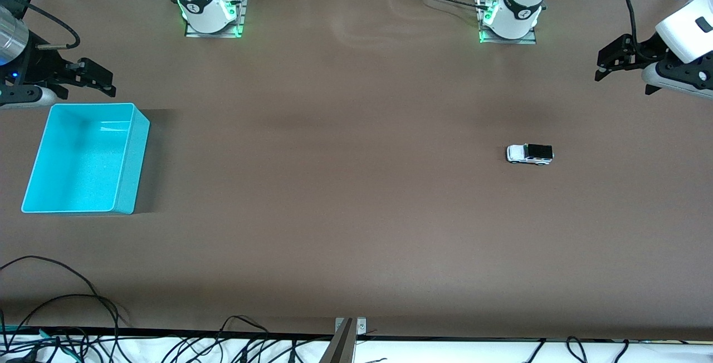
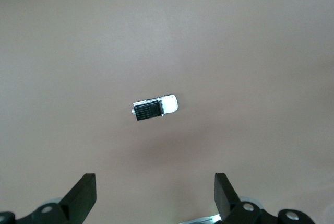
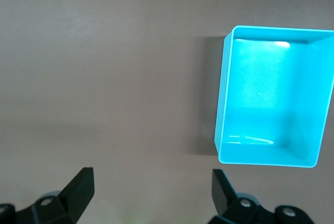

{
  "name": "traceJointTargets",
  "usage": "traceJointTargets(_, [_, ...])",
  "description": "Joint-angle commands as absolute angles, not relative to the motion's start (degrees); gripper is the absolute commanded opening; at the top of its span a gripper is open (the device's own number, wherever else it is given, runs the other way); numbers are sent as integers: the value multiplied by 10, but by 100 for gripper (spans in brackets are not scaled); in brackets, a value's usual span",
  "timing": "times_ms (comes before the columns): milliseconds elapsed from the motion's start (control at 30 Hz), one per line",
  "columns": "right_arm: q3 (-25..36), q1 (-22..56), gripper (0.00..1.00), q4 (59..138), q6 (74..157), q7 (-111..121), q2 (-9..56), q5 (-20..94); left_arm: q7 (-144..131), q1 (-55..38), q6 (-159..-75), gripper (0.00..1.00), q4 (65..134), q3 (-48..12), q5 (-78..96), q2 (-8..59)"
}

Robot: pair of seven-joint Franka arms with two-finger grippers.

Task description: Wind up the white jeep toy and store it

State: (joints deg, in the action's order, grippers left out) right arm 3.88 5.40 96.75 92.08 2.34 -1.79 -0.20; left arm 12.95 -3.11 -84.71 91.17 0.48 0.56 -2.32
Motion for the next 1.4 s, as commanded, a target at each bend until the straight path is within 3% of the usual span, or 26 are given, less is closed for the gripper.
traceJointTargets(0, [38,53,100,967,920,18,-20,-4,142,-29,-834,100,896,3,-4,-16])
traceJointTargets(1367, [38,53,100,970,902,15,-31,-3,142,-29,-834,100,895,4,-4,-16])
